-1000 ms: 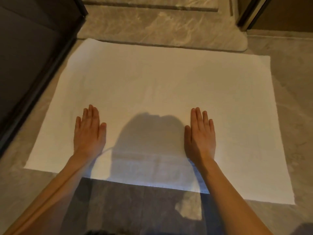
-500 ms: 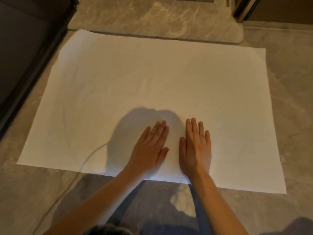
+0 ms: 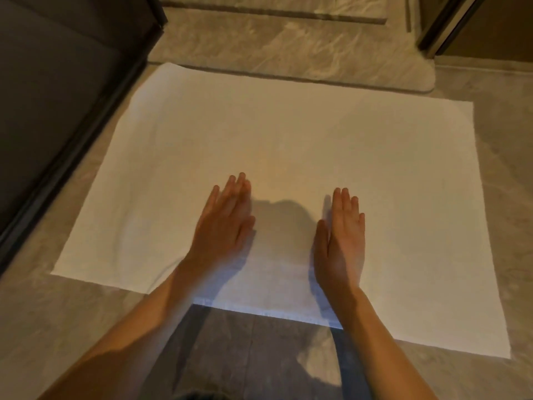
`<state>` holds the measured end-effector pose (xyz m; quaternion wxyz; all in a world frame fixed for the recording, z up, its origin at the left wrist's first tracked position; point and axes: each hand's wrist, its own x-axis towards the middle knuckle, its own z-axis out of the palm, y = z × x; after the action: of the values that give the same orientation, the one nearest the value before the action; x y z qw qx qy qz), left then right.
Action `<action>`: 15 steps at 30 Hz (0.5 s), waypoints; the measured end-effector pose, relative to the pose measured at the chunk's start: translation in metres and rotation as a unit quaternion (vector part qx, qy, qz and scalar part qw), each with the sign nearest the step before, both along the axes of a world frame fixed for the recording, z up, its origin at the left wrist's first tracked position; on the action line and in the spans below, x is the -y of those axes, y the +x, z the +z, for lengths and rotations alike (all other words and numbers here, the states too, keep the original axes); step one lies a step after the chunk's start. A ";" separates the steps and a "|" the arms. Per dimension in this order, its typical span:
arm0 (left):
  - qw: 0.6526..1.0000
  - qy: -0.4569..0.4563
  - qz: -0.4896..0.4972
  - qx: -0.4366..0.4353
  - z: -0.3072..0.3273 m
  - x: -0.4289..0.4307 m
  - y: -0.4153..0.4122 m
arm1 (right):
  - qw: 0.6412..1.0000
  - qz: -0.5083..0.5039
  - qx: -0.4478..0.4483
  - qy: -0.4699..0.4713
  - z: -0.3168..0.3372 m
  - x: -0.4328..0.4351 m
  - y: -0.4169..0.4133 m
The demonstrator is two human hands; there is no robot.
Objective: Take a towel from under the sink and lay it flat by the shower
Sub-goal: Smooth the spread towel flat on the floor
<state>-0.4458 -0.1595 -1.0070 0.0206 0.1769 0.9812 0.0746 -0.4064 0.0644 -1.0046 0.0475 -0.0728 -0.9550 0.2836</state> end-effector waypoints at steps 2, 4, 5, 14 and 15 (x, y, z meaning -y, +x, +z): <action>0.998 0.018 -0.058 -0.021 0.001 -0.044 -0.025 | 0.999 0.027 0.000 0.021 0.007 0.007 -0.043; 0.995 0.045 -0.088 -0.027 -0.003 -0.067 -0.045 | 0.996 0.043 0.037 0.075 0.006 0.006 -0.081; 0.993 0.052 -0.100 -0.023 -0.007 -0.071 -0.052 | 0.992 0.053 0.056 0.103 0.002 0.003 -0.093; 0.998 -0.007 0.055 0.019 -0.021 0.063 -0.080 | 0.981 0.094 0.076 0.155 -0.026 -0.011 -0.104; 0.995 -0.017 0.090 0.036 -0.018 0.081 -0.081 | 0.980 0.095 0.077 0.155 -0.026 -0.010 -0.104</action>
<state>-0.5269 -0.2400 -1.0251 0.0525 0.0842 0.9929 0.0663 -0.5104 0.0747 -1.0303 -0.0422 0.0049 -0.9907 0.1290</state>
